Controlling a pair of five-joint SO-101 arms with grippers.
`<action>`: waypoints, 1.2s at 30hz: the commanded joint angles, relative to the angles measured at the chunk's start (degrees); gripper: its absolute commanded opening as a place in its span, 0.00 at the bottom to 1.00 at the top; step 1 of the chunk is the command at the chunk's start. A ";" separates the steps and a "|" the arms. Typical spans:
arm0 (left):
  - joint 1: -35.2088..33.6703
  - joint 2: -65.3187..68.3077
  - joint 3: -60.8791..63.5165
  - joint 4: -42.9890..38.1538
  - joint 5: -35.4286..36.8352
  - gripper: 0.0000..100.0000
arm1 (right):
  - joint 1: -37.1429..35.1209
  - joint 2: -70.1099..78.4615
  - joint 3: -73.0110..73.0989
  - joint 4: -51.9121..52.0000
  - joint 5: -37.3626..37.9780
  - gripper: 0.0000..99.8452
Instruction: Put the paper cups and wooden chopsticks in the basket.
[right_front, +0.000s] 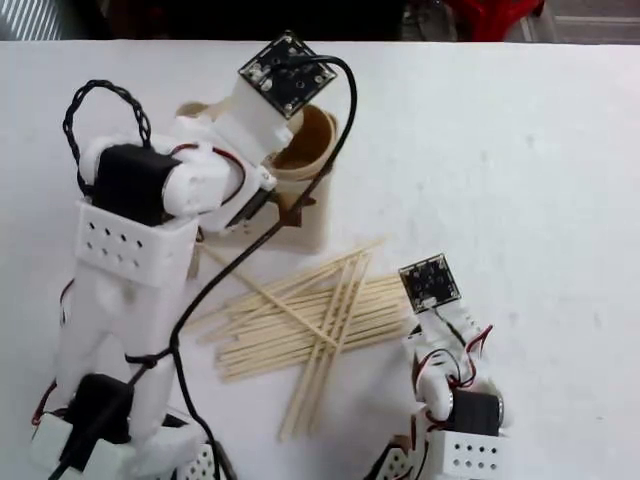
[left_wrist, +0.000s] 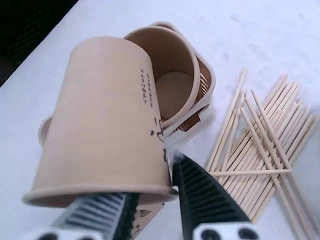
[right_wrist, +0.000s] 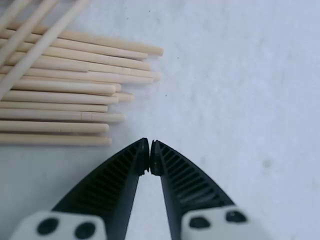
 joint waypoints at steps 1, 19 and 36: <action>0.75 -0.04 -4.31 -1.05 -0.53 0.11 | -0.57 -0.31 0.18 -1.27 0.44 0.02; 5.41 0.04 -4.84 -6.86 -0.70 0.11 | -0.57 -0.31 0.18 -1.27 0.44 0.02; 1.01 -0.04 26.29 -29.98 5.98 0.11 | -0.57 -0.31 0.18 -1.27 0.44 0.02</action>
